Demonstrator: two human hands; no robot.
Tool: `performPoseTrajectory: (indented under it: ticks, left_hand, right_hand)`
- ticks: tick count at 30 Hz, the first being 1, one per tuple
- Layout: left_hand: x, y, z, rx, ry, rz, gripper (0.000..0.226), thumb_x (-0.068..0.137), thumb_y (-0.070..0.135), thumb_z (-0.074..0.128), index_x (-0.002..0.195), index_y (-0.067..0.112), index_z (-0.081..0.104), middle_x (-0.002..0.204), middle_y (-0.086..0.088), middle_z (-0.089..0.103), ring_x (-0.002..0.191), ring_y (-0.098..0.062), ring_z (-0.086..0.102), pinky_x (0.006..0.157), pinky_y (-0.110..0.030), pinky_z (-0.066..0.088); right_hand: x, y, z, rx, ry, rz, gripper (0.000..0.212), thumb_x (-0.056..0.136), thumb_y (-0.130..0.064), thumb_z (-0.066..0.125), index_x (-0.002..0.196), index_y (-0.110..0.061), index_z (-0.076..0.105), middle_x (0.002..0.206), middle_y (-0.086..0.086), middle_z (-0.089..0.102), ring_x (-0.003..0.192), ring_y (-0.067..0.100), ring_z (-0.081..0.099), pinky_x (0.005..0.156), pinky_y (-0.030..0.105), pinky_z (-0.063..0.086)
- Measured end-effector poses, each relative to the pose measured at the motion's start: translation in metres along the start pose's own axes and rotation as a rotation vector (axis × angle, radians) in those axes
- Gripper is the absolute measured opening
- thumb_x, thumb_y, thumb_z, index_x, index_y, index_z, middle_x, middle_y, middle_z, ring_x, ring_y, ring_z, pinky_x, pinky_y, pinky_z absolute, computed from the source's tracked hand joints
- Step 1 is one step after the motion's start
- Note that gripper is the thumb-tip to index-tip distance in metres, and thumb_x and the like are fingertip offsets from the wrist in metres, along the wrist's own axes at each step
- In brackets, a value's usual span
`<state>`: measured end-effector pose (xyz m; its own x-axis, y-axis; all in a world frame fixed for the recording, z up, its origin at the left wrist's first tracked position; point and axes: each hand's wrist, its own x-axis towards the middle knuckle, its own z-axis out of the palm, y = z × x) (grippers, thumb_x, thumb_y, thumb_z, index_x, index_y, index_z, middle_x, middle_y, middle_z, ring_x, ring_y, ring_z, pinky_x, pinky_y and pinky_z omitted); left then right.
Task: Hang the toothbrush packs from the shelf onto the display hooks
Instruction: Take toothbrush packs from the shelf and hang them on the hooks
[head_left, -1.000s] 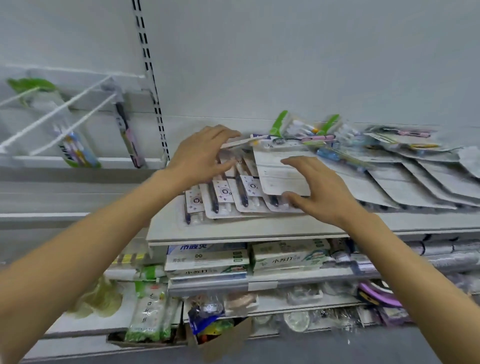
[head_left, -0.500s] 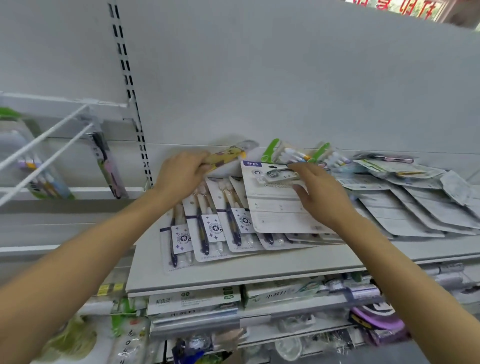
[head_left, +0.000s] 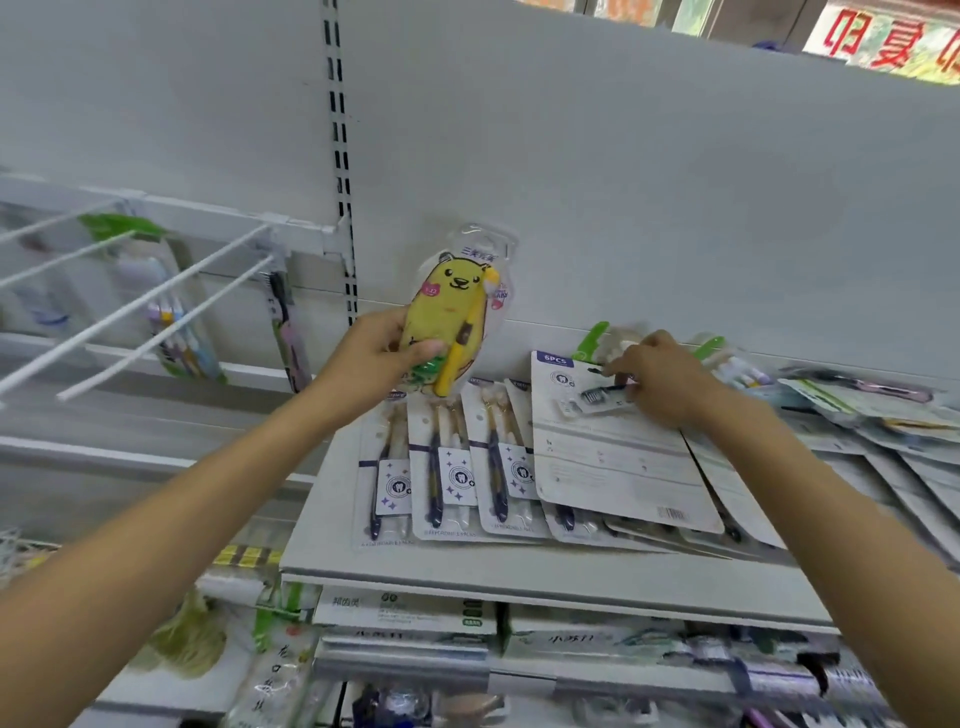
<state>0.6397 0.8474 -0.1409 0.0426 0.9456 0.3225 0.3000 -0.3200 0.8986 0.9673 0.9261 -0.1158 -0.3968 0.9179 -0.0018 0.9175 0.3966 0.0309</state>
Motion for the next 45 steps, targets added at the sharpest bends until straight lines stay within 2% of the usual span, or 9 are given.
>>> performPoseTrajectory:
  ticks: [6,10,15,20,30,36,39,42,45]
  left_hand:
    - [-0.018,0.015,0.010,-0.170,0.007,-0.019,0.021,0.093,0.005,0.060,0.105,0.021,0.068,0.094,0.015,0.077,0.091,-0.006,0.073,0.075,-0.016,0.054]
    - [-0.029,0.026,0.013,-0.191,0.060,-0.015,0.019,0.092,0.009,0.063,0.102,0.024,0.070,0.097,0.013,0.077,0.091,-0.009,0.073,0.076,-0.022,0.056]
    - [-0.049,0.037,0.013,-0.229,0.116,-0.036,0.017,0.091,0.007,0.064,0.103,0.017,0.071,0.098,0.008,0.077,0.089,-0.015,0.074,0.069,-0.025,0.059]
    - [-0.081,0.049,0.007,-0.226,0.147,-0.053,0.019,0.089,0.007,0.066,0.107,0.010,0.071,0.101,-0.001,0.077,0.088,-0.022,0.075,0.072,-0.033,0.062]
    - [-0.157,0.044,-0.026,-0.223,0.174,-0.105,0.022,0.083,-0.003,0.068,0.101,0.008,0.073,0.088,-0.001,0.079,0.078,-0.011,0.074,0.063,-0.019,0.056]
    - [-0.198,0.027,-0.067,-0.284,0.145,-0.131,0.023,0.074,0.007,0.071,0.086,0.024,0.081,0.089,-0.006,0.078,0.078,-0.015,0.075,0.064,-0.020,0.057]
    - [-0.215,0.014,-0.094,-0.283,0.124,-0.138,0.017,0.070,0.023,0.080,0.087,0.023,0.081,0.089,-0.007,0.078,0.077,-0.015,0.075,0.061,-0.020,0.056]
    - [-0.232,0.000,-0.124,-0.304,0.110,-0.152,0.050,0.052,0.051,0.090,0.091,0.019,0.081,0.091,-0.010,0.078,0.079,-0.017,0.075,0.062,-0.020,0.057]
    - [-0.246,-0.015,-0.154,-0.319,0.077,-0.162,0.056,0.046,0.057,0.091,0.089,0.023,0.081,0.090,-0.009,0.078,0.079,-0.017,0.076,0.063,-0.021,0.057]
  right_hand:
    - [-0.006,0.003,-0.004,0.037,0.013,-0.091,0.025,0.090,-0.005,0.061,0.108,-0.019,0.071,0.112,0.007,0.060,0.109,0.031,0.058,0.088,0.039,0.048]
    - [-0.015,-0.006,-0.022,0.282,0.312,-0.081,0.007,0.092,-0.012,0.063,0.098,-0.012,0.063,0.097,0.006,0.058,0.089,0.030,0.058,0.078,0.040,0.047]
    - [-0.032,-0.036,-0.038,0.683,0.513,-0.111,0.015,0.091,-0.018,0.068,0.098,-0.010,0.057,0.093,0.013,0.067,0.087,0.033,0.061,0.077,0.045,0.053]
    - [-0.042,-0.080,-0.034,1.015,0.452,-0.195,0.019,0.086,-0.023,0.073,0.095,-0.015,0.059,0.091,0.022,0.069,0.087,0.040,0.064,0.080,0.053,0.055]
    - [-0.056,-0.176,-0.015,1.203,0.346,-0.299,0.024,0.077,-0.026,0.071,0.093,-0.012,0.061,0.082,0.016,0.068,0.078,0.032,0.064,0.079,0.055,0.058]
    - [-0.058,-0.241,-0.003,1.170,0.296,-0.334,0.017,0.086,-0.005,0.070,0.102,-0.004,0.064,0.086,0.012,0.071,0.073,0.011,0.062,0.068,0.020,0.051]
    - [-0.058,-0.271,0.003,1.180,0.306,-0.311,0.019,0.080,-0.013,0.071,0.097,-0.010,0.064,0.080,0.003,0.069,0.074,0.012,0.061,0.069,0.029,0.053]
    - [-0.058,-0.297,0.012,1.173,0.313,-0.271,0.020,0.079,-0.017,0.077,0.092,-0.013,0.062,0.077,0.003,0.066,0.074,0.017,0.062,0.076,0.039,0.058]
    - [-0.058,-0.323,0.020,1.133,0.324,-0.240,0.021,0.084,-0.017,0.077,0.094,-0.008,0.061,0.075,0.004,0.064,0.070,0.013,0.058,0.076,0.037,0.055]
